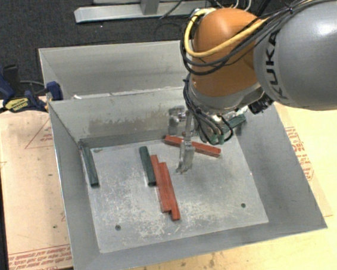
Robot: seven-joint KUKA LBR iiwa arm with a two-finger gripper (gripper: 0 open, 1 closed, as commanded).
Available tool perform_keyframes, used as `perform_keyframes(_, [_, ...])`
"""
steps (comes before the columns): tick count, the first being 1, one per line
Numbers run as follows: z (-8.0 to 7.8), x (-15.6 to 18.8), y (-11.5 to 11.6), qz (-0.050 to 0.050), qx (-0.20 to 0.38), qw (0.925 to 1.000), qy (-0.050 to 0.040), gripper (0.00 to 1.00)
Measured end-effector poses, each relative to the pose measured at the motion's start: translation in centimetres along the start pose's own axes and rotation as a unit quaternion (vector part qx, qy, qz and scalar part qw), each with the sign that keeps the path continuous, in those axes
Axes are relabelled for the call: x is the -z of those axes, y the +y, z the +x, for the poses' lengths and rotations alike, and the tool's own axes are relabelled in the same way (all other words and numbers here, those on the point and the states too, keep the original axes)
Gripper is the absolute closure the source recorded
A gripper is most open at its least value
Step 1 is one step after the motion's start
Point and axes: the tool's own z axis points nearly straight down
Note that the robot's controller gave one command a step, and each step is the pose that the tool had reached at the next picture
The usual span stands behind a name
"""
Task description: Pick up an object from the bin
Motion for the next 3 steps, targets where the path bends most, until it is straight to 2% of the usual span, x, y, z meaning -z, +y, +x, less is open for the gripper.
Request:
perform_keyframes(1, [-5.7,-12.0,1.2,0.0,0.181,0.9835,0.0008,0.0])
perform_keyframes(2, [0.5,-16.3,-2.7,0.0,0.412,0.9114,-0.0036,0.0])
perform_keyframes(3, [-2.8,-16.4,4.8,-0.001,0.479,0.878,-0.0031,0.0])
